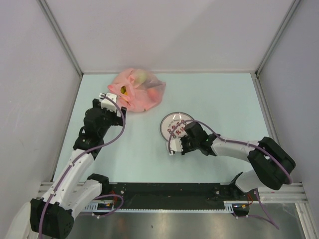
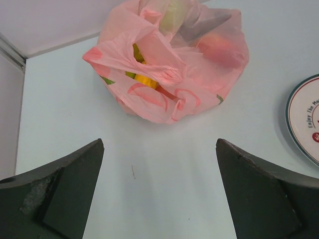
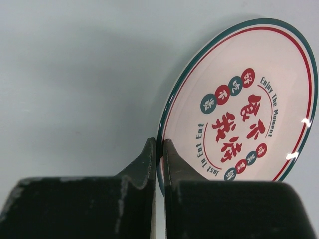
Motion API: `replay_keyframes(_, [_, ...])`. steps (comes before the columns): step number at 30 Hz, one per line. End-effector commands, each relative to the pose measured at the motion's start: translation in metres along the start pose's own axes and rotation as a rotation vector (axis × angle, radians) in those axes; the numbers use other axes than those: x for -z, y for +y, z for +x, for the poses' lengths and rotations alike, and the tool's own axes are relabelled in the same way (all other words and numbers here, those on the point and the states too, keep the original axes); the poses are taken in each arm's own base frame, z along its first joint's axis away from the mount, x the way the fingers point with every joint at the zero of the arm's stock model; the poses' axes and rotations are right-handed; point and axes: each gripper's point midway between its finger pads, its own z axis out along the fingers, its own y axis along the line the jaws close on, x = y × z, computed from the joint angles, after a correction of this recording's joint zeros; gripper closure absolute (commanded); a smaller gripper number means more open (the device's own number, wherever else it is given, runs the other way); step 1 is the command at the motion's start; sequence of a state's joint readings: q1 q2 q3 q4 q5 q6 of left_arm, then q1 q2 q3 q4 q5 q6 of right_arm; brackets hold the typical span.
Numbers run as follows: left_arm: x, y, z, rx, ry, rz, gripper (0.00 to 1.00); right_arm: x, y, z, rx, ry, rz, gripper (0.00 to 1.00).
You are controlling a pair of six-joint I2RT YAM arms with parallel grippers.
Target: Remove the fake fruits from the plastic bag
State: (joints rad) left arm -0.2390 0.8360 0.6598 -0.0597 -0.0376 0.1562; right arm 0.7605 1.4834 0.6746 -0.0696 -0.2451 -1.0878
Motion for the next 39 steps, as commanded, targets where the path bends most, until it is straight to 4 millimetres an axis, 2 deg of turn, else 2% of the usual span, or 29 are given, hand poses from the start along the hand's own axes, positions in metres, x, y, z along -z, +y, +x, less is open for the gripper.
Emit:
replay_keyframes(1, [-0.004,-0.002,0.007,0.046,0.037,0.005,0.0,0.007,0.064,-0.019,0.092,-0.076,-0.174,0.99])
replay_keyframes(5, [-0.009,-0.003,0.011,0.07,0.054,0.002,0.0,0.017,0.098,-0.026,0.164,-0.105,-0.217,0.99])
replay_keyframes(10, [-0.008,-0.02,0.006,0.05,0.036,0.105,0.0,0.026,0.138,-0.047,0.269,-0.174,-0.289,0.99])
replay_keyframes(14, [-0.004,-0.018,0.011,0.056,0.061,0.09,0.0,0.035,0.16,-0.058,0.313,-0.205,-0.348,0.99])
replay_keyframes(20, [-0.001,-0.018,0.024,0.049,0.075,0.079,0.0,0.042,0.184,-0.059,0.387,-0.206,-0.414,0.99])
replay_keyframes(22, [0.001,-0.018,0.027,0.06,0.083,0.077,0.0,0.041,0.184,-0.06,0.393,-0.199,-0.405,0.97])
replay_keyframes(24, [0.003,-0.018,0.027,0.071,0.082,0.076,0.0,0.04,0.181,-0.061,0.4,-0.193,-0.386,0.88])
replay_keyframes(25, [0.004,-0.019,0.029,0.074,0.085,0.076,0.0,0.04,0.179,-0.062,0.396,-0.193,-0.375,0.69])
replay_keyframes(26, [0.005,-0.018,0.028,0.074,0.08,0.073,0.0,0.042,0.177,-0.064,0.403,-0.201,-0.358,0.6])
replay_keyframes(27, [0.006,-0.018,0.03,0.075,0.085,0.07,0.0,0.043,0.173,-0.063,0.41,-0.196,-0.342,0.36])
replay_keyframes(28, [0.007,-0.017,0.029,0.075,0.082,0.068,0.0,0.044,0.169,-0.064,0.418,-0.196,-0.322,0.22])
replay_keyframes(29, [0.007,-0.016,0.03,0.077,0.087,0.06,0.0,0.049,0.161,-0.072,0.413,-0.218,-0.279,0.01])
replay_keyframes(31, [0.008,-0.013,0.026,0.072,0.081,0.051,0.0,0.058,0.147,-0.075,0.397,-0.219,-0.21,0.0])
replay_keyframes(34, [0.009,-0.01,0.015,0.055,0.084,0.048,0.0,0.086,0.127,-0.08,0.403,-0.261,-0.146,0.0])
replay_keyframes(35, [0.011,-0.009,0.013,0.053,0.099,0.048,0.0,0.101,0.116,-0.083,0.38,-0.27,-0.118,0.0])
replay_keyframes(36, [0.012,-0.002,-0.002,0.051,0.082,0.019,0.0,0.108,0.104,-0.083,0.333,-0.269,-0.087,0.0])
replay_keyframes(38, [0.014,0.007,-0.017,0.051,0.057,-0.004,0.0,0.12,0.083,-0.083,0.198,-0.262,-0.025,0.0])
replay_keyframes(39, [0.017,0.015,-0.035,0.056,0.022,-0.019,0.0,0.126,0.065,-0.09,0.124,-0.271,0.028,0.0])
